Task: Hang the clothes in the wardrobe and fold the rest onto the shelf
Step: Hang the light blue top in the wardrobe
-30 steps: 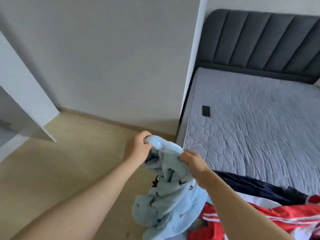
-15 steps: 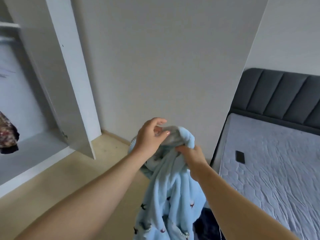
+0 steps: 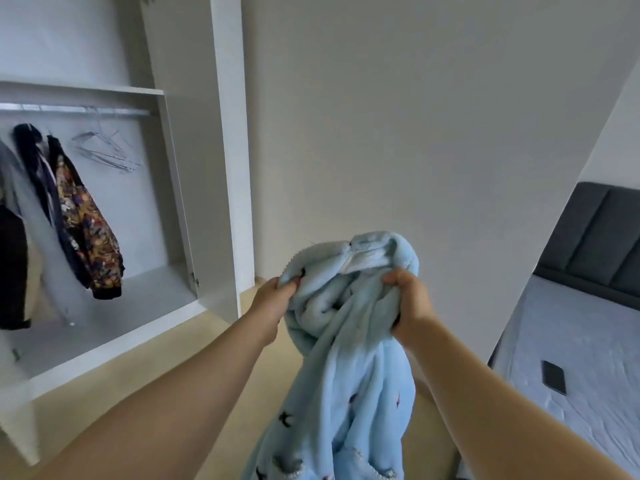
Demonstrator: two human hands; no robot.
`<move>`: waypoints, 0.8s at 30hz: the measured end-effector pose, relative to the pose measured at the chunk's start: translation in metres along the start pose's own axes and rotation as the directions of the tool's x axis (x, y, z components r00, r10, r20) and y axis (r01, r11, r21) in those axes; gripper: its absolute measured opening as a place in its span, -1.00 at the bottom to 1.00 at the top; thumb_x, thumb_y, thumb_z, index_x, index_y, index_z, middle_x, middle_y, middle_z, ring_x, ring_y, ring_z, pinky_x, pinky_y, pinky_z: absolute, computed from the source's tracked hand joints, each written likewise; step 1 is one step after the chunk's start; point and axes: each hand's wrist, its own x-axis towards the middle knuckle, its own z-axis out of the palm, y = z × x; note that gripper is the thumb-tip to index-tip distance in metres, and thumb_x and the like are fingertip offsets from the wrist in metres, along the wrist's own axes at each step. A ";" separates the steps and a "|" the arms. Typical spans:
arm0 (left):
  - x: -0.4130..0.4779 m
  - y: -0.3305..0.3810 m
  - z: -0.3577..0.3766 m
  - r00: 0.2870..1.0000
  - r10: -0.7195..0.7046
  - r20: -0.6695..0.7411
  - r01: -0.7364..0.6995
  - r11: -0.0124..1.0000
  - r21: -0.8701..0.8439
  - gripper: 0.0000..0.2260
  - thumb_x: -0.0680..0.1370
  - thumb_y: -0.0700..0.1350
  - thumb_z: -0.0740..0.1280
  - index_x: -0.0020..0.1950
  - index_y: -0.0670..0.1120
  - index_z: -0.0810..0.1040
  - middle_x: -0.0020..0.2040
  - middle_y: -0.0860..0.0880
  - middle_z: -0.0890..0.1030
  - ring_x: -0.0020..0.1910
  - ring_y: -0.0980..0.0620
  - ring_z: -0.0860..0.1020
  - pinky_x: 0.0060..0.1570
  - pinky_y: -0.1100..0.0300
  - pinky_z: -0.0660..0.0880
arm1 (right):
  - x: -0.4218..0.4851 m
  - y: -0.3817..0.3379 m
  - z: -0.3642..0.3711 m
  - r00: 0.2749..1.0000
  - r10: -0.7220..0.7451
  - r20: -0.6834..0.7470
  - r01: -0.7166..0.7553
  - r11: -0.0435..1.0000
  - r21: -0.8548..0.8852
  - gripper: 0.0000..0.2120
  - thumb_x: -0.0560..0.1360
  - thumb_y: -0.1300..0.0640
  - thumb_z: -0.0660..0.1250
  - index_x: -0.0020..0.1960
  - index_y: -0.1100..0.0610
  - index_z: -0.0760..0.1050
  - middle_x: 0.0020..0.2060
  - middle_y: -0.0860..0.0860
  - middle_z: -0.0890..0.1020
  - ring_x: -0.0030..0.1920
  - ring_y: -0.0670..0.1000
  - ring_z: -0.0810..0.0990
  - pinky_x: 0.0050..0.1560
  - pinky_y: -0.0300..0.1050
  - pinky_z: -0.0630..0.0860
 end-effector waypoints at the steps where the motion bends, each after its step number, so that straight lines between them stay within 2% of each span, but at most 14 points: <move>1: 0.003 0.010 -0.007 0.997 0.058 -0.056 -0.058 0.998 -0.003 -0.79 0.53 0.08 0.27 0.07 0.00 0.51 -0.02 0.01 0.59 -0.04 0.00 0.55 -0.03 0.04 0.53 | 0.001 0.001 0.008 1.000 -0.004 0.005 0.005 0.998 -0.068 -0.76 0.32 0.23 0.26 -0.03 0.22 0.54 -0.23 0.18 0.65 -0.21 0.16 0.62 -0.07 0.05 0.56; 3: 0.002 0.034 -0.014 0.979 0.169 -0.109 -0.176 0.983 -0.050 -0.90 0.54 -0.01 0.28 -0.06 -0.02 0.52 -0.08 -0.06 0.60 -0.11 -0.05 0.60 -0.14 0.05 0.61 | 0.001 0.003 0.020 0.997 -0.074 -0.019 0.069 0.975 -0.209 -0.83 0.34 0.36 0.24 -0.09 0.25 0.52 -0.28 0.18 0.58 -0.30 0.13 0.56 -0.23 -0.07 0.54; 4: 0.002 0.047 -0.016 0.964 0.235 -0.123 -0.244 0.968 -0.065 -0.91 0.54 -0.03 0.28 -0.12 -0.02 0.50 -0.13 -0.05 0.58 -0.22 0.00 0.60 -0.26 0.10 0.62 | 0.001 0.005 0.027 0.992 -0.121 -0.023 0.111 0.959 -0.262 -0.85 0.35 0.40 0.24 -0.16 0.23 0.50 -0.33 0.15 0.56 -0.35 0.10 0.53 -0.33 -0.14 0.51; 6: -0.001 0.070 -0.015 0.918 0.372 -0.137 -0.378 0.926 -0.021 -0.86 0.53 -0.04 0.29 -0.20 -0.03 0.47 -0.23 -0.01 0.52 -0.42 0.11 0.56 -0.33 0.11 0.60 | 0.000 0.007 0.039 0.983 -0.183 0.027 0.182 0.927 -0.327 -0.83 0.37 0.43 0.26 -0.17 0.19 0.48 -0.35 0.11 0.55 -0.38 0.03 0.51 -0.38 -0.21 0.46; 9: -0.010 0.085 -0.003 0.853 0.521 -0.036 -0.512 0.847 0.141 -0.84 0.50 -0.09 0.30 -0.28 -0.03 0.45 -0.28 0.01 0.50 -0.33 0.04 0.51 -0.44 0.21 0.52 | -0.008 0.005 0.062 0.946 -0.204 0.251 0.287 0.887 -0.362 -0.69 0.37 0.42 0.33 -0.01 0.09 0.45 -0.24 0.06 0.59 -0.31 0.00 0.58 -0.38 -0.19 0.48; 11: -0.014 0.081 0.004 0.830 0.558 0.022 -0.550 0.810 0.203 -0.83 0.49 -0.12 0.32 -0.30 -0.01 0.44 -0.29 0.02 0.50 -0.29 0.03 0.50 -0.48 0.27 0.49 | -0.011 0.003 0.071 0.901 -0.243 0.360 0.386 0.828 -0.406 -0.63 0.34 0.44 0.36 -0.04 0.01 0.47 -0.24 -0.05 0.63 -0.30 -0.12 0.62 -0.42 -0.32 0.49; 12: -0.016 0.079 0.005 0.826 0.562 0.032 -0.559 0.811 0.176 -0.83 0.49 -0.13 0.34 -0.29 0.01 0.46 -0.29 0.03 0.51 -0.29 0.06 0.51 -0.48 0.31 0.48 | -0.012 0.003 0.072 0.901 -0.263 0.346 0.402 0.805 -0.436 -0.64 0.36 0.41 0.37 -0.10 -0.04 0.47 -0.27 -0.08 0.62 -0.33 -0.18 0.60 -0.44 -0.38 0.46; 14: -0.020 0.081 0.003 0.809 0.587 0.035 -0.586 0.801 0.121 -0.84 0.45 -0.14 0.40 -0.28 0.06 0.49 -0.28 0.08 0.54 -0.30 0.17 0.52 -0.46 0.40 0.46 | -0.013 -0.001 0.072 0.933 -0.267 0.242 0.351 0.827 -0.440 -0.77 0.42 0.28 0.38 -0.17 -0.04 0.45 -0.29 -0.08 0.58 -0.34 -0.16 0.56 -0.45 -0.34 0.44; 16: -0.021 0.083 -0.005 0.787 0.614 0.057 -0.617 0.782 0.088 -0.83 0.44 -0.15 0.43 -0.20 0.10 0.51 -0.22 0.11 0.58 -0.24 0.21 0.54 -0.35 0.44 0.47 | -0.009 -0.004 0.070 0.956 -0.247 0.161 0.291 0.882 -0.371 -0.90 0.46 0.20 0.38 -0.13 0.03 0.49 -0.28 -0.05 0.58 -0.27 -0.09 0.56 -0.38 -0.25 0.45; 18: -0.022 0.078 -0.015 0.797 0.597 0.094 -0.601 0.799 0.019 -0.76 0.45 -0.21 0.42 -0.01 0.10 0.51 -0.03 0.07 0.60 -0.08 0.17 0.55 -0.17 0.43 0.49 | -0.008 -0.009 0.073 0.958 -0.263 0.117 0.286 0.914 -0.288 -0.94 0.47 0.21 0.36 -0.06 0.11 0.52 -0.27 -0.02 0.60 -0.25 -0.05 0.58 -0.33 -0.20 0.48; 19: -0.021 0.073 -0.020 0.805 0.582 0.115 -0.586 0.810 0.002 -0.65 0.46 -0.24 0.41 0.16 0.07 0.46 0.08 0.02 0.58 0.01 0.14 0.54 -0.06 0.39 0.48 | -0.008 -0.012 0.074 0.956 -0.275 0.102 0.292 0.928 -0.231 -0.94 0.47 0.23 0.36 -0.07 0.12 0.53 -0.29 -0.02 0.61 -0.26 -0.05 0.59 -0.33 -0.20 0.50; 20: -0.019 0.067 -0.025 0.813 0.567 0.132 -0.576 0.817 0.037 -0.49 0.45 -0.25 0.42 0.32 0.03 0.35 0.17 0.00 0.53 0.10 0.09 0.51 0.04 0.31 0.45 | -0.008 -0.014 0.076 0.954 -0.288 0.089 0.299 0.939 -0.172 -0.94 0.46 0.25 0.35 -0.11 0.12 0.54 -0.32 -0.03 0.61 -0.31 -0.07 0.60 -0.37 -0.21 0.51; 22: -0.017 0.051 -0.031 0.832 0.549 0.082 -0.542 0.770 0.337 -0.22 0.39 -0.14 0.49 0.47 0.04 0.11 0.27 0.00 0.43 0.25 -0.01 0.43 0.18 0.13 0.40 | -0.008 -0.019 0.077 0.948 -0.309 0.076 0.315 0.944 -0.094 -0.89 0.46 0.28 0.34 -0.19 0.09 0.53 -0.40 -0.04 0.61 -0.42 -0.11 0.60 -0.48 -0.28 0.50; 24: -0.018 0.034 -0.034 0.862 0.498 -0.095 -0.314 0.671 0.672 -0.08 0.31 0.02 0.51 0.49 0.13 -0.01 0.39 0.00 0.30 0.33 -0.08 0.33 0.23 -0.01 0.34 | -0.007 -0.025 0.077 0.949 -0.314 0.044 0.316 0.947 -0.065 -0.88 0.47 0.24 0.34 -0.22 0.08 0.52 -0.40 -0.03 0.61 -0.42 -0.09 0.60 -0.47 -0.27 0.50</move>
